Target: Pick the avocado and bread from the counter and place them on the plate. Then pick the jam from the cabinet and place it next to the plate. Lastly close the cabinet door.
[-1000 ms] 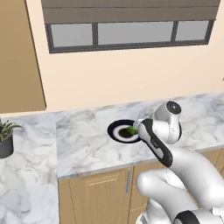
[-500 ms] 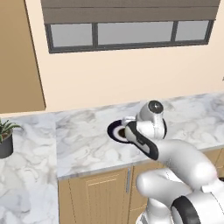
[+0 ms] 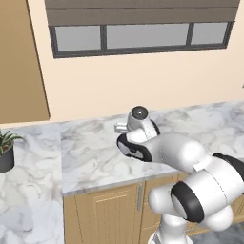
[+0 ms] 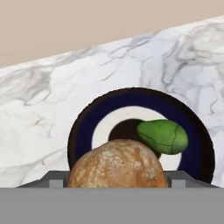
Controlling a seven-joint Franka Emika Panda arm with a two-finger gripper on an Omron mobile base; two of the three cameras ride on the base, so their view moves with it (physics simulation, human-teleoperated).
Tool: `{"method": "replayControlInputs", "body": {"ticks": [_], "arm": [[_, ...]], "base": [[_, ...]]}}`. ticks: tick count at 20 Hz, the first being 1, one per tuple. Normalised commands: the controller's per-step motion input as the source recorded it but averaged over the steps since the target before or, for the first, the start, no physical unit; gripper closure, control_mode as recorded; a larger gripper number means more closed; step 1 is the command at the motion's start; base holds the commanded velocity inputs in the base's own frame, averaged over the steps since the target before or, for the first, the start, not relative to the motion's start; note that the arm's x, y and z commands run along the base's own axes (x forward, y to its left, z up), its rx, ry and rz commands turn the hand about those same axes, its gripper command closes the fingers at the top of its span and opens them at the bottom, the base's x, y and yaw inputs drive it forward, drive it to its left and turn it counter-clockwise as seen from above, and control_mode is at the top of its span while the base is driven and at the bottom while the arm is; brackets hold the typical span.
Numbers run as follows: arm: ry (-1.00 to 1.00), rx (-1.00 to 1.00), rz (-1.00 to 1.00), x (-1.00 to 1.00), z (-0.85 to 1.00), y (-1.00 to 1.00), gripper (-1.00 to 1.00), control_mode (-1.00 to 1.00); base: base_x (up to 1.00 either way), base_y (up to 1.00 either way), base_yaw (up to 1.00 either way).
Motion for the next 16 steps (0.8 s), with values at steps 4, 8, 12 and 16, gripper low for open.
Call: {"method": "replayControlInputs", "body": {"ticks": [4,8,12,16], "arm": [[0.16,0.0,0.0,0.23,-0.04,0.0,1.0,-1.0],[0.29,0.0,0.0,0.44,-0.04,0.0,1.0,-1.0],[0.07,0.0,0.0,0.14,-0.05,0.0,1.0,-1.0],[0.0,-0.01,0.0,0.1,-0.24,0.0,1.0,-1.0]], "base": [[0.0,0.0,0.0],[0.0,0.0,0.0],[0.0,0.0,0.0],[0.0,0.0,0.0]]}}
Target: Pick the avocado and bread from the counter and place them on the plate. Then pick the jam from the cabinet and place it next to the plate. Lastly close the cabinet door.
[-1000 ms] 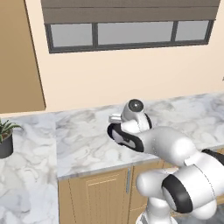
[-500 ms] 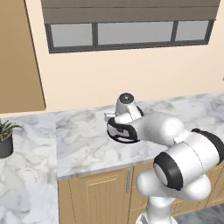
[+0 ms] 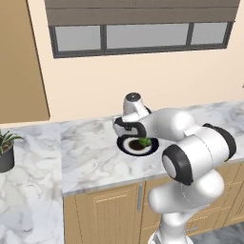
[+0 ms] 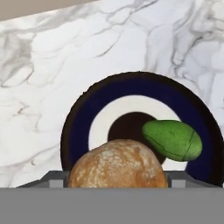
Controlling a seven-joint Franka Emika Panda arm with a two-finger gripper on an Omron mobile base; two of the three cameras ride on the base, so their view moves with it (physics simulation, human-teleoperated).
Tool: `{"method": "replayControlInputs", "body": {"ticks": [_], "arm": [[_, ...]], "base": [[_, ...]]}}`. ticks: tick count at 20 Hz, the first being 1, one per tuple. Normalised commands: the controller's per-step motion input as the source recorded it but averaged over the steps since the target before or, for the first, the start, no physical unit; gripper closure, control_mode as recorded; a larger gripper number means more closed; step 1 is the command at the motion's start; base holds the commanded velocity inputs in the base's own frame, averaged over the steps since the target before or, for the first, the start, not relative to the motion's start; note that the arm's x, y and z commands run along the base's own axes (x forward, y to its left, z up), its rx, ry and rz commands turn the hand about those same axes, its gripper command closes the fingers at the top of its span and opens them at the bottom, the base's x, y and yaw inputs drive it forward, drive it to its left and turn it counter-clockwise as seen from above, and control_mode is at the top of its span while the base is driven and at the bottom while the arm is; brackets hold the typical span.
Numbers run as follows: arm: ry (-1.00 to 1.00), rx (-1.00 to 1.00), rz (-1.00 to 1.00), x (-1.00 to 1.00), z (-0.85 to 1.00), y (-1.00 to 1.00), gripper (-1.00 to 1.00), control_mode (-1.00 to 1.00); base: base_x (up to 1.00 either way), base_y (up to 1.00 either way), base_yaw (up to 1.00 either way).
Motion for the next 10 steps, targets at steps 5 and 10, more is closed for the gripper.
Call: {"method": "replayControlInputs", "body": {"ticks": [5,10], "arm": [[0.0,0.0,0.0,0.08,-0.34,0.0,1.0,-1.0],[-0.01,0.0,0.0,0.1,-0.33,-0.01,1.0,-1.0]], "base": [[0.0,0.0,0.0],[0.0,0.0,0.0]]}}
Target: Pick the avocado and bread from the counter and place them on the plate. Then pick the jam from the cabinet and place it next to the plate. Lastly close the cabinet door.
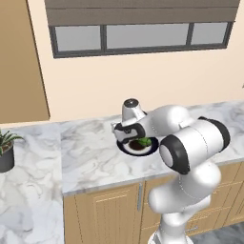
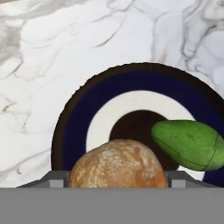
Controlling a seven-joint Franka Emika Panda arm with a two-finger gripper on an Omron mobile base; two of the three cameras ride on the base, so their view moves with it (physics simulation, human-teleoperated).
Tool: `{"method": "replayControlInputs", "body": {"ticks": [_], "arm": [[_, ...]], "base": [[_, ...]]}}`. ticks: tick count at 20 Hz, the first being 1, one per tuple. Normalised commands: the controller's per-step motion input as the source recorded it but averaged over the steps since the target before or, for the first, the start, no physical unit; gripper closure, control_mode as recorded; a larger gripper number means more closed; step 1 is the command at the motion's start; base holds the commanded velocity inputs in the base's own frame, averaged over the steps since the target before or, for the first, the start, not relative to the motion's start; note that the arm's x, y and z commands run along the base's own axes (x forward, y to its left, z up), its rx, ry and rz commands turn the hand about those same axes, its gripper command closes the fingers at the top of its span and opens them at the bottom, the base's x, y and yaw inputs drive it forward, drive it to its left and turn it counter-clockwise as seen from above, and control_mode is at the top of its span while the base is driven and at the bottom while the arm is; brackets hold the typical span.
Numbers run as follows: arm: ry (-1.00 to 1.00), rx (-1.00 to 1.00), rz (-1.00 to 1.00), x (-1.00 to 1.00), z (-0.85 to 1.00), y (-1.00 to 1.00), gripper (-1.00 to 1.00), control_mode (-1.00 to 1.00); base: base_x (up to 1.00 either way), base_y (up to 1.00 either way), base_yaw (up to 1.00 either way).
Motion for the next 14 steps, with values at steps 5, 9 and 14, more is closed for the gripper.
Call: {"method": "replayControlInputs", "body": {"ticks": [5,9,14], "arm": [[-0.03,0.0,0.01,0.15,-0.12,-0.08,-1.0,-1.0],[-0.01,0.04,0.0,0.13,0.02,-0.03,-1.0,-1.0],[-0.02,0.05,0.0,0.05,0.2,-0.02,-1.0,-1.0]], "base": [[0.0,0.0,0.0],[0.0,0.0,0.0],[0.0,0.0,0.0]]}}
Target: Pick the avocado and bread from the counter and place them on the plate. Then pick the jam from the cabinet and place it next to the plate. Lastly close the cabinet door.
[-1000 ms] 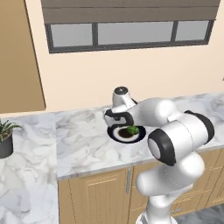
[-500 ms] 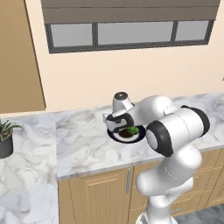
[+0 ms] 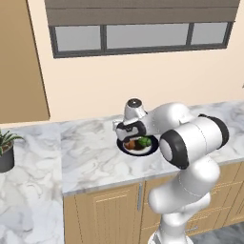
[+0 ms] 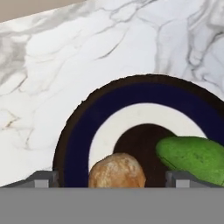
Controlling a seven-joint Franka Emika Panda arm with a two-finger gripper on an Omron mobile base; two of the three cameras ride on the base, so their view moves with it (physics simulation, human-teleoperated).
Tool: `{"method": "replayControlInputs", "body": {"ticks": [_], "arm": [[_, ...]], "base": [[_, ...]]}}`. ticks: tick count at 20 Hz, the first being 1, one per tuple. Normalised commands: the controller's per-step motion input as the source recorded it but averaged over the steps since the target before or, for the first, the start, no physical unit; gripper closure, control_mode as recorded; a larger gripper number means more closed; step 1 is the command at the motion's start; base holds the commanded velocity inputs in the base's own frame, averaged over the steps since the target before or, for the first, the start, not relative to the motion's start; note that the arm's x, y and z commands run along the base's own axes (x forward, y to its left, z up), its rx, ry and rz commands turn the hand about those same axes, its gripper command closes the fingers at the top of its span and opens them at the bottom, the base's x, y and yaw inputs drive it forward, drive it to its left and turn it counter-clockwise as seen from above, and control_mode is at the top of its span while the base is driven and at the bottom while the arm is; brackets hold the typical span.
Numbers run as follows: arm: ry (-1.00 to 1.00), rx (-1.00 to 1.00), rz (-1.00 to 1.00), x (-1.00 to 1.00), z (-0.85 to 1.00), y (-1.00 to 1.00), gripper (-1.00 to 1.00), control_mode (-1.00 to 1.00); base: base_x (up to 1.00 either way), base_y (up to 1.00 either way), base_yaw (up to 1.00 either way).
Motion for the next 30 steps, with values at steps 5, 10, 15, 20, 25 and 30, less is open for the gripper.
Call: {"method": "replayControlInputs", "body": {"ticks": [5,10,15,20,25,30], "arm": [[-0.04,0.05,0.02,-0.03,0.53,0.0,-1.0,-1.0],[-0.04,0.01,0.21,-0.29,0.73,0.01,-1.0,-1.0],[-0.1,0.0,0.28,-0.38,0.81,-0.01,-1.0,-1.0],[-0.1,0.0,0.22,-0.57,0.92,-0.03,-1.0,-1.0],[-0.14,0.0,0.15,-0.76,0.89,-0.14,-1.0,-1.0],[-0.29,0.06,0.13,-0.57,0.51,-0.2,-1.0,-1.0]], "base": [[0.0,0.0,0.0],[0.0,0.0,0.0],[0.0,0.0,0.0],[0.0,0.0,0.0],[0.0,0.0,0.0],[0.0,0.0,0.0]]}}
